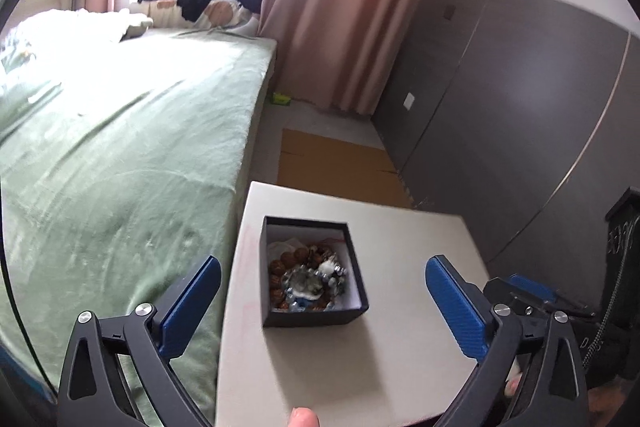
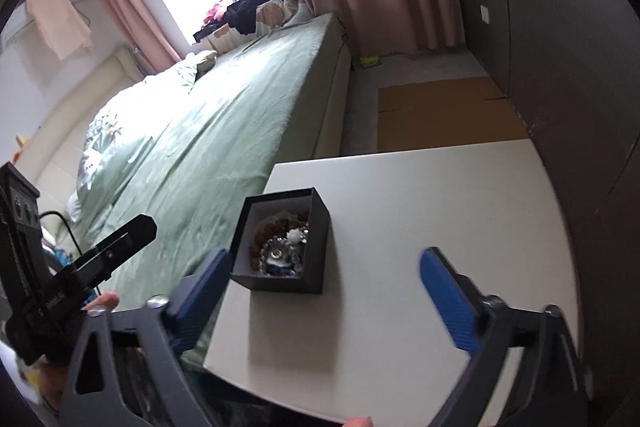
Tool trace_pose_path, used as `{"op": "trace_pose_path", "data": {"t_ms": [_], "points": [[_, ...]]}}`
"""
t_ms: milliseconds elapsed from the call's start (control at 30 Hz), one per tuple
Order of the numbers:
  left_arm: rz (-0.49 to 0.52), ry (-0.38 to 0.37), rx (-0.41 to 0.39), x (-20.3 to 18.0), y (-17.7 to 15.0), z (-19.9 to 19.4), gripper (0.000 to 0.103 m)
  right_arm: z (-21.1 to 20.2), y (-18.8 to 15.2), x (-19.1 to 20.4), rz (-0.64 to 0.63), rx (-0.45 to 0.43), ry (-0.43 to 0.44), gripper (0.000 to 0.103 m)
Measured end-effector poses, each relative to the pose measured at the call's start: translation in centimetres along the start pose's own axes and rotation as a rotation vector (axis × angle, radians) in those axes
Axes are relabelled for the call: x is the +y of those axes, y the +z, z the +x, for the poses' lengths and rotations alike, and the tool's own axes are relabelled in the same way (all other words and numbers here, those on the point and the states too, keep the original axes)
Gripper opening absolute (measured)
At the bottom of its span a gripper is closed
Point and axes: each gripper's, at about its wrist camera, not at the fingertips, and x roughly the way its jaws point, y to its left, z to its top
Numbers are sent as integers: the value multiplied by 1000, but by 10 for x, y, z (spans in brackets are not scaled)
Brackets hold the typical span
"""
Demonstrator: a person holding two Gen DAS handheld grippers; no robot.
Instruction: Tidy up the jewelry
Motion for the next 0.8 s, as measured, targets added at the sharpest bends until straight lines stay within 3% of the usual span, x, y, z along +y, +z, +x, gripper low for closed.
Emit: {"op": "trace_pose_path", "data": {"t_ms": [133, 533, 800], "points": [[23, 12, -11, -8, -11, -10, 102, -7, -12, -5, -10, -1, -47, 103], [125, 65, -17, -29, -27, -15, 102, -44, -31, -32, 1, -45, -139, 103], [146, 72, -45, -37, -29, -19, 102, -49, -36, -31, -54, -38, -140, 103]]}}
